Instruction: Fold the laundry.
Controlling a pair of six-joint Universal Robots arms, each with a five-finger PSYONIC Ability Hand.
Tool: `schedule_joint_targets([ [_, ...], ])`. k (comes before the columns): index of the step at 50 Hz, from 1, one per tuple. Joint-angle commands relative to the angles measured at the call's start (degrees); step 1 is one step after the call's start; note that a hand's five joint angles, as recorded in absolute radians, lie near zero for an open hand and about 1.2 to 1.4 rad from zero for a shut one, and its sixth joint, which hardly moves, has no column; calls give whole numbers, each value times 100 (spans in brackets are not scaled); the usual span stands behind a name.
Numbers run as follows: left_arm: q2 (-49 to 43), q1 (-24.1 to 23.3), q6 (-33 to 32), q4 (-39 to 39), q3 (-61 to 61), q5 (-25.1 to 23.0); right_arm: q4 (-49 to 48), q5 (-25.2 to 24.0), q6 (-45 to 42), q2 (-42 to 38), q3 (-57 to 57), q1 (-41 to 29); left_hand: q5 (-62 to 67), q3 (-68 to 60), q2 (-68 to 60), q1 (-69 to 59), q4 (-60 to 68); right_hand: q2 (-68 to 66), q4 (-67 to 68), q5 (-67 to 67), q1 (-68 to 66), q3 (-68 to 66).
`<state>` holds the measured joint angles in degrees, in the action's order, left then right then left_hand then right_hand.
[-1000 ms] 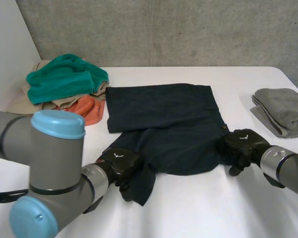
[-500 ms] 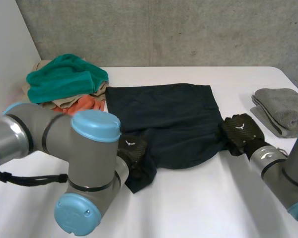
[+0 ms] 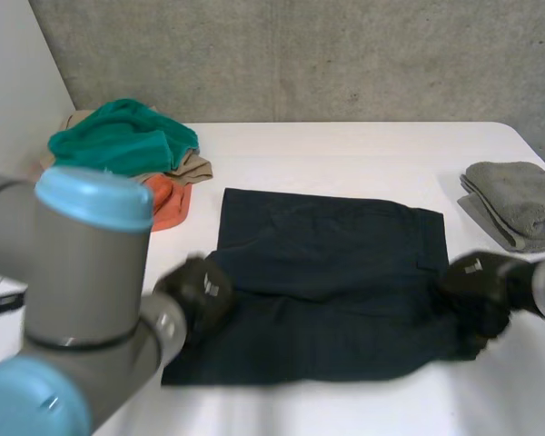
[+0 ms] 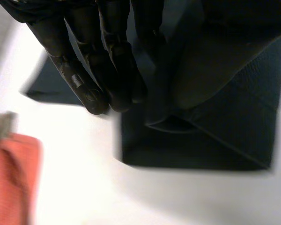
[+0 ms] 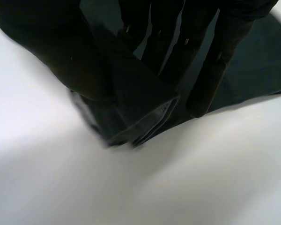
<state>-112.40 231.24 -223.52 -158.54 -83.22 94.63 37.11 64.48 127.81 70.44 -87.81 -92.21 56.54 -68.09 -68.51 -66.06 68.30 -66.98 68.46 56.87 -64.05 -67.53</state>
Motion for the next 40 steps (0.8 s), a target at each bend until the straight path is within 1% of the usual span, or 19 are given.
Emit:
schedule_joint_targets([
  [1, -1064, 219, 475, -1064, 2009, 47, -1915, 486, 1684, -680, 1011, -482, 1346, -1191, -1149, -1394, 1170, -1302, 1154, 1313, -1595, -1247],
  [3, -1371, 246, 519, -1258, 2466, 56, -2355, 688, 1948, -812, 1169, -535, 1346, -1191, -1149, -1394, 1170, -1302, 1154, 1313, -1595, -1247],
  [4, -1668, 263, 606, -1415, 2912, 56, -2792, 933, 2140, -995, 1353, -596, 1346, -1191, -1149, -1394, 1170, -1302, 1154, 1313, -1595, -1247],
  [8, -2459, 324, 660, -1706, 4080, 99, -3768, 1364, 2283, -1461, 1696, -728, 1346, -1191, -1149, -1394, 1170, -1302, 1154, 1313, -1595, -1247],
  [12, -3303, 377, 599, -1760, 5285, 117, -4674, 1559, 2161, -2040, 2074, -807, 1346, -1191, -1149, -1394, 1170, -1302, 1154, 1313, -1595, -1247],
  [17, -4359, 395, 441, -1830, 6720, 38, -5572, 1559, 1984, -2867, 2628, -992, 1346, -1191, -1149, -1394, 1170, -1266, 1119, 1277, -1560, -1211],
  [18, -4509, 413, 414, -1830, 6948, 29, -5704, 1577, 1949, -3017, 2759, -1027, 1346, -1191, -1149, -1394, 1170, 449, -597, -439, 156, 504],
  [19, -4649, 430, 414, -1847, 7151, 29, -5801, 1612, 1923, -3175, 2909, -1062, 515, -360, -319, -563, 340, 2598, -2745, -2587, 2305, 2653],
  [20, -4895, 456, 414, -1865, 7536, 29, -5976, 1681, 1870, -3464, 3171, -1150, -3823, 3978, 4020, 3775, -3998, 5698, -5846, -5687, 5405, 5753],
  [21, -4984, 457, 431, -1865, 7705, 12, -6039, 1760, 1826, -3588, 3296, -1185, -5654, 5809, 5851, 5606, -5830, 5698, -5846, -5687, 5405, 5753],
  [23, -5090, 430, 467, -1874, 7934, 38, -6084, 1971, 1756, -3739, 3481, -1229, -5654, 5809, 5851, 5606, -5830, 5698, -5846, -5687, 5405, 5753],
  [24, -5116, 413, 528, -1883, 7970, 82, -6049, 2207, 1747, -3739, 3560, -1247, -5654, 5809, 5851, 5606, -5830, 5698, -5846, -5687, 5405, 5753],
  [26, -5056, 413, 589, -1865, 7874, 152, -5961, 2419, 1808, -3625, 3517, -1265, -5654, 5809, 5851, 5606, -5830, 5698, -5846, -5687, 5405, 5753],
  [27, -4907, 413, 659, -1857, 7656, 265, -5804, 2577, 1948, -3399, 3412, -1273, -5654, 5809, 5851, 5606, -5830, 5698, -5846, -5687, 5405, 5753],
  [30, -4582, 430, 765, -1883, 7137, 424, -5391, 2667, 2273, -2923, 3105, -1256, -5654, 5809, 5851, 5606, -5830, 5698, -5846, -5687, 5405, 5753],
  [33, -4020, 500, 915, -2058, 6294, 495, -4556, 2447, 2590, -2299, 2735, -1212, -5654, 5809, 5851, 5606, -5830, 5698, -5846, -5687, 5405, 5753],
  [34, -3748, 544, 1019, -2206, 5865, 469, -4006, 2273, 2660, -2054, 2595, -1169, -5654, 5809, 5851, 5606, -5830, 5698, -5846, -5687, 5405, 5753],
  [38, -3071, 615, 1362, -2532, 4854, 381, -2687, 1956, 2810, -1684, 2314, -1028, -5654, 5809, 5851, 5606, -5830, 5698, -5846, -5687, 5405, 5753],
  [40, -2842, 632, 1529, -2586, 4518, 328, -2236, 1946, 2872, -1621, 2181, -975, -5654, 5809, 5851, 5606, -5830, 5698, -5846, -5687, 5405, 5753],
])
